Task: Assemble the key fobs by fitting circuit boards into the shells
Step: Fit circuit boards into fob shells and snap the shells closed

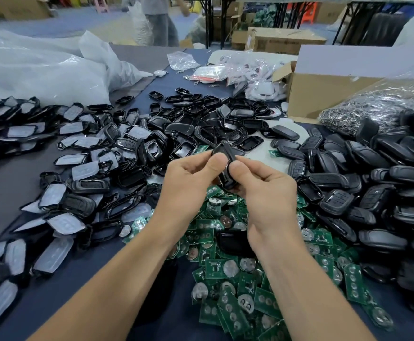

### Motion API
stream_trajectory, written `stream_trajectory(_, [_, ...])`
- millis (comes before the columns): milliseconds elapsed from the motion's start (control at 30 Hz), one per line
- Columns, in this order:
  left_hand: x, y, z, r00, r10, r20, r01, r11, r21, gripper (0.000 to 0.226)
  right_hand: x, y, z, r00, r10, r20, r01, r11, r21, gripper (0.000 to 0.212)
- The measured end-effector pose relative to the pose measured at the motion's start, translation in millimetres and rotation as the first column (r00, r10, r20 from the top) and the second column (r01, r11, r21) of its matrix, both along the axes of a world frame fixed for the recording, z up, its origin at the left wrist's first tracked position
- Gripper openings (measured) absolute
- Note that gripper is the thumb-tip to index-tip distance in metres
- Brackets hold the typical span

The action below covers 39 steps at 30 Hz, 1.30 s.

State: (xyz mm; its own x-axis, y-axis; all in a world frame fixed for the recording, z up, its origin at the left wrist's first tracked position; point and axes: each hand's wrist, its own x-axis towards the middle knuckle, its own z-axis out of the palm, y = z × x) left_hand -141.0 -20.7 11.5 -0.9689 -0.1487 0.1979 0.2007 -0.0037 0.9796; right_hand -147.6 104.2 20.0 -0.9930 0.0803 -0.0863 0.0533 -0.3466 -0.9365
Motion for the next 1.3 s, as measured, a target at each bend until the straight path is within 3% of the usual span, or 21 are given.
stream_trajectory(133, [0, 6, -1, 0.998, 0.049, 0.046, -0.056, 0.986, 0.160, 0.029, 9, -7, 0, 1.000, 0.000, 0.024, 0.001, 0.998, -0.055, 0.019])
stream_trajectory(267, [-1, 6, -4, 0.990, 0.135, 0.045, -0.139, 0.984, 0.109, 0.033, 12, -9, -1, 0.995, 0.041, 0.095, -0.028, 0.990, -0.139, 0.018])
stream_trajectory(433, [-3, -1, -3, 0.984, 0.178, 0.022, -0.179, 0.983, 0.041, 0.033, 10, -6, -1, 0.989, 0.122, 0.089, -0.120, 0.992, -0.027, 0.013])
stream_trajectory(567, [-3, 0, -5, 0.987, 0.148, 0.062, -0.150, 0.988, 0.031, 0.042, 4, 2, 0, 0.981, 0.192, 0.018, -0.190, 0.946, 0.264, 0.017])
stream_trajectory(667, [-2, 1, -4, 0.983, 0.162, 0.085, -0.165, 0.986, 0.036, 0.050, -1, 15, 4, 0.968, 0.236, 0.090, -0.252, 0.930, 0.268, 0.010])
stream_trajectory(733, [0, -3, -2, 0.979, 0.187, 0.080, -0.191, 0.981, 0.044, 0.050, -9, 33, 12, 0.959, 0.256, 0.122, -0.273, 0.949, 0.157, 0.007])
stream_trajectory(767, [0, -6, -1, 0.976, 0.199, 0.085, -0.203, 0.978, 0.046, 0.050, -13, 46, 17, 0.961, 0.261, 0.092, -0.258, 0.965, -0.043, 0.019])
stream_trajectory(833, [0, -11, 1, 0.966, 0.238, 0.102, -0.244, 0.968, 0.059, 0.050, -19, 73, 25, 0.970, 0.238, -0.045, -0.227, 0.832, -0.506, 0.046])
stream_trajectory(867, [-1, -13, 2, 0.958, 0.263, 0.113, -0.272, 0.959, 0.075, 0.048, -21, 83, 28, 0.967, 0.229, -0.107, -0.247, 0.762, -0.598, 0.062])
stream_trajectory(900, [-2, -14, 3, 0.949, 0.290, 0.124, -0.301, 0.949, 0.092, 0.046, -22, 87, 29, 0.963, 0.238, -0.122, -0.263, 0.751, -0.606, 0.076])
stream_trajectory(933, [-3, -16, 3, 0.940, 0.315, 0.131, -0.329, 0.939, 0.106, 0.044, -24, 86, 29, 0.963, 0.253, -0.096, -0.262, 0.783, -0.564, 0.084])
stream_trajectory(1000, [-5, -19, 4, 0.922, 0.361, 0.142, -0.378, 0.919, 0.115, 0.041, -27, 75, 25, 0.978, 0.203, 0.044, -0.168, 0.898, -0.407, 0.075])
stream_trajectory(1067, [-7, -22, 4, 0.902, 0.403, 0.152, -0.422, 0.898, 0.123, 0.037, -28, 60, 22, 0.989, 0.094, 0.110, -0.072, 0.978, -0.194, 0.051])
stream_trajectory(1133, [-9, -26, 4, 0.885, 0.440, 0.153, -0.461, 0.877, 0.139, 0.036, -31, 43, 21, 0.995, 0.068, 0.074, -0.079, 0.986, 0.150, 0.021])
stream_trajectory(1200, [-10, -31, 4, 0.868, 0.471, 0.155, -0.491, 0.860, 0.137, 0.036, -41, 26, 18, 0.990, 0.141, -0.022, -0.108, 0.841, 0.529, 0.026])
stream_trajectory(1300, [-13, -39, 2, 0.849, 0.504, 0.159, -0.521, 0.848, 0.098, 0.042, -72, 1, 8, 0.961, 0.265, -0.078, -0.078, 0.534, 0.842, 0.038])
